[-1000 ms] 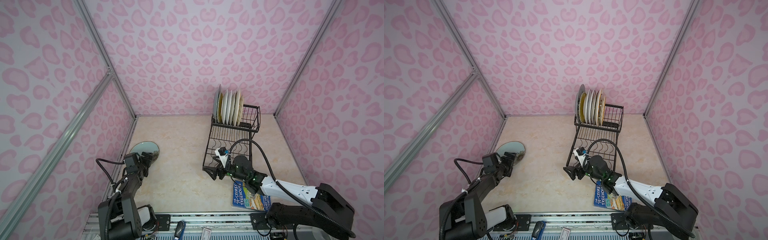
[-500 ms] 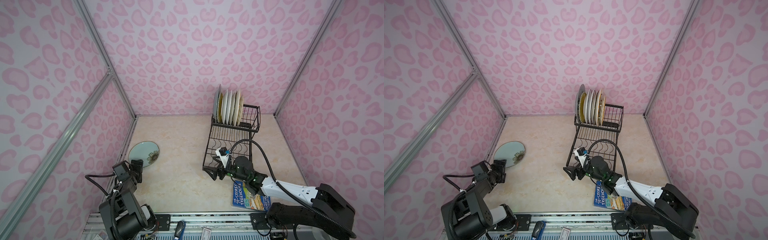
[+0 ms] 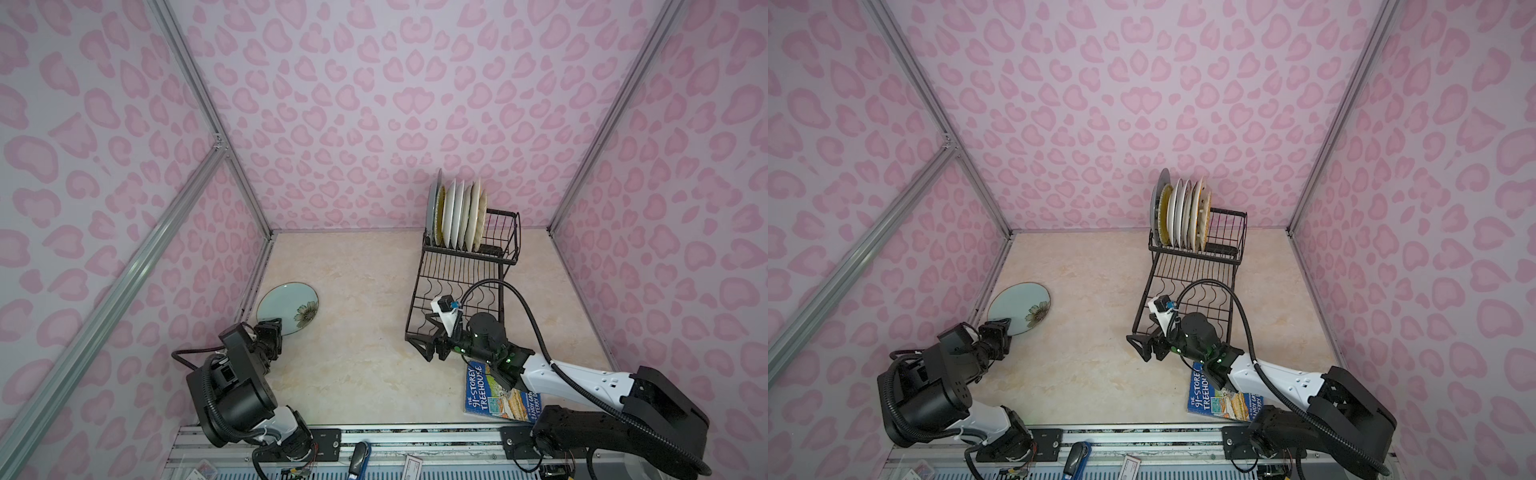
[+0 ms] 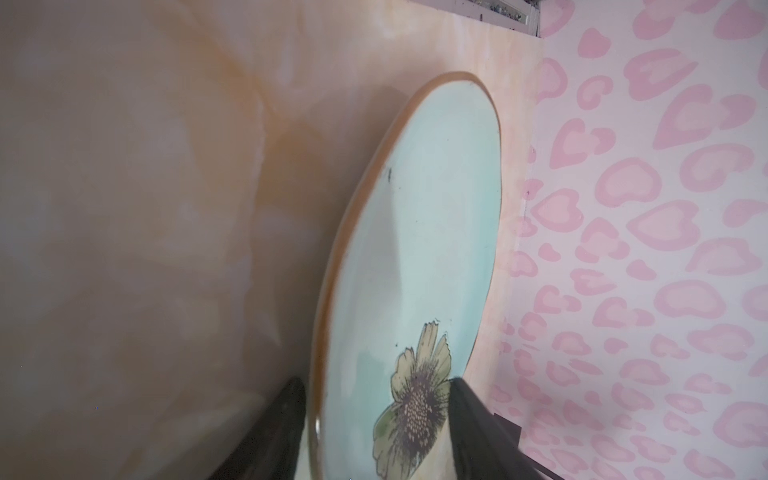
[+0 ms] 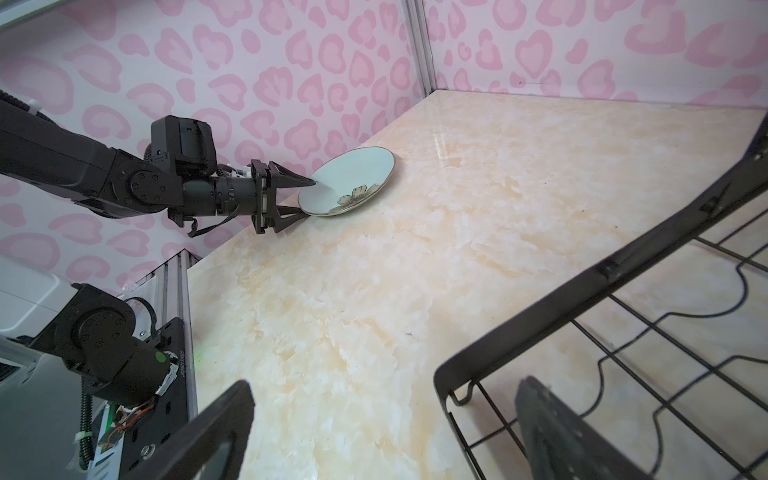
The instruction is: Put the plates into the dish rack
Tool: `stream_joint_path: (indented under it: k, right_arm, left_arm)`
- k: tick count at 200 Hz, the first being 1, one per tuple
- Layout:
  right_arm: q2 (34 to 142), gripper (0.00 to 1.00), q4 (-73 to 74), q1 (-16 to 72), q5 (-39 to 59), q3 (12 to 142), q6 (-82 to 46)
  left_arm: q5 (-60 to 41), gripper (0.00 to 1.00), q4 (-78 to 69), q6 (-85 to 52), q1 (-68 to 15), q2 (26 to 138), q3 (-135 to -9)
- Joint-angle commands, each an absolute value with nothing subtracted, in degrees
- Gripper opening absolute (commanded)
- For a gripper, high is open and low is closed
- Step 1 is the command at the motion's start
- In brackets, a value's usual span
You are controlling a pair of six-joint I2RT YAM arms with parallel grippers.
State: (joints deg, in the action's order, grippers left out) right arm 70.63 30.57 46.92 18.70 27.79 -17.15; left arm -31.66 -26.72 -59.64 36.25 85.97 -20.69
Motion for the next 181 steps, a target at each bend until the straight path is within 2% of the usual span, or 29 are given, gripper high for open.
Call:
stream_joint_path:
  k: [1, 69, 80, 85, 105, 131, 181]
  right_arm:
    - [70.7, 0.98, 32.9, 47.1, 18.8, 27.4, -17.3]
    - [69.8, 0.98, 33.0, 47.1, 18.6, 27.2, -17.2]
    - [69.7, 0.98, 32.9, 47.1, 18.6, 27.2, -17.2]
    - [69.7, 0.98, 32.9, 47.0, 18.6, 27.1, -17.1]
    - [69.5, 0.98, 32.9, 47.0, 18.5, 27.1, -17.0]
    - [69.5, 0.98, 32.9, 47.0, 18.4, 27.0, -16.9]
    - [70.6, 0.98, 33.3, 47.0, 18.4, 27.1, -16.7]
  left_arm:
    - [-28.8, 0.56, -20.2, -60.9, 36.2, 88.2, -20.8]
    - [-28.4, 0.42, -13.7, -63.0, 35.0, 93.3, -27.5]
    - [-29.0, 0.37, -14.1, -63.1, 34.8, 94.2, -28.2]
    - [-29.3, 0.31, -14.4, -63.2, 34.7, 94.6, -28.5]
    - [-30.0, 0.16, -15.8, -63.4, 34.7, 95.4, -29.1]
    - [-31.8, 0.04, -19.7, -63.5, 34.7, 94.5, -28.8]
    - [-32.9, 0.04, -18.7, -63.3, 32.9, 85.5, -27.0]
